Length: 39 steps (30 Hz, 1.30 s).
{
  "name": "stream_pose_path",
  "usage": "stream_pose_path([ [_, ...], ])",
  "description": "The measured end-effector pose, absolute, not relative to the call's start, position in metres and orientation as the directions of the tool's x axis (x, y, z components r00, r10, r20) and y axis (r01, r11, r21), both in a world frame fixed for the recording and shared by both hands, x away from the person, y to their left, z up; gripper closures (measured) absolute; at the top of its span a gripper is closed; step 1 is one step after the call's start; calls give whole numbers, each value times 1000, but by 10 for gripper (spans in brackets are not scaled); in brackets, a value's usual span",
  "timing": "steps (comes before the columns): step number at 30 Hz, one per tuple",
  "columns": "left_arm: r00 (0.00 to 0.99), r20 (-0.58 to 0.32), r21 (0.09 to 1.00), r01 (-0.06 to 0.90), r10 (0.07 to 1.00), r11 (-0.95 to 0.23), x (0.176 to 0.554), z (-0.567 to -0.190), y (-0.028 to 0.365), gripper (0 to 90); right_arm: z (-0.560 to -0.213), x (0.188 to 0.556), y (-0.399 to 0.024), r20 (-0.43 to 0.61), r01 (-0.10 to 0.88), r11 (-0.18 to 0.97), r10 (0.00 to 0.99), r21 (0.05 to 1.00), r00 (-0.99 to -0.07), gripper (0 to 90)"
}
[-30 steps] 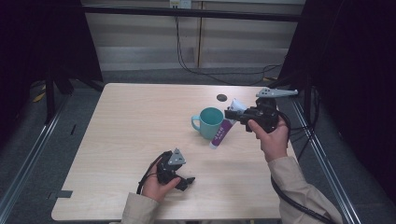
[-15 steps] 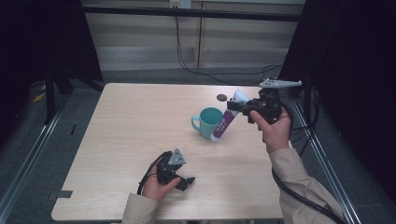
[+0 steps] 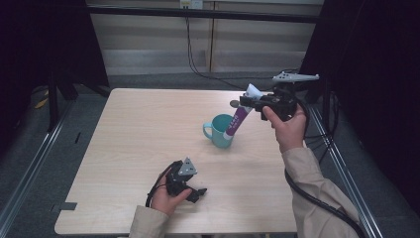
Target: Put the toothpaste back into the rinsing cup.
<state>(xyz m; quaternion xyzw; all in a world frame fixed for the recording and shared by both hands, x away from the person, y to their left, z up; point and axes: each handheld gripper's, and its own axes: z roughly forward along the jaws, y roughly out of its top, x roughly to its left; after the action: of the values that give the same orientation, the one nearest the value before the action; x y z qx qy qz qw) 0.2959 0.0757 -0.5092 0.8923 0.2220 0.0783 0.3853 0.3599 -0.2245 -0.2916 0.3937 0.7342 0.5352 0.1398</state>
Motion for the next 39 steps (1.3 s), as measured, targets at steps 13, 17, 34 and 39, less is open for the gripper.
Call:
stream_pose_path([
  [13, 888, -32, 721, 338, 458, -606, 296, -509, 76, 102, -293, 377, -221, 205, 431, 108, 760, 896, -616, 740],
  [17, 888, -32, 721, 338, 458, -606, 296, -509, 76, 102, -293, 382, -218, 190, 427, 118, 769, 896, -611, 740],
  [34, 888, -29, 721, 336, 458, -605, 295, -509, 76, 102, -302, 397, -214, 163, 419, 119, 800, 900, -577, 740],
  [39, 888, -30, 722, 337, 459, -604, 295, -509, 76, 102, -304, 401, -213, 155, 422, 130, 803, 897, -575, 740],
])
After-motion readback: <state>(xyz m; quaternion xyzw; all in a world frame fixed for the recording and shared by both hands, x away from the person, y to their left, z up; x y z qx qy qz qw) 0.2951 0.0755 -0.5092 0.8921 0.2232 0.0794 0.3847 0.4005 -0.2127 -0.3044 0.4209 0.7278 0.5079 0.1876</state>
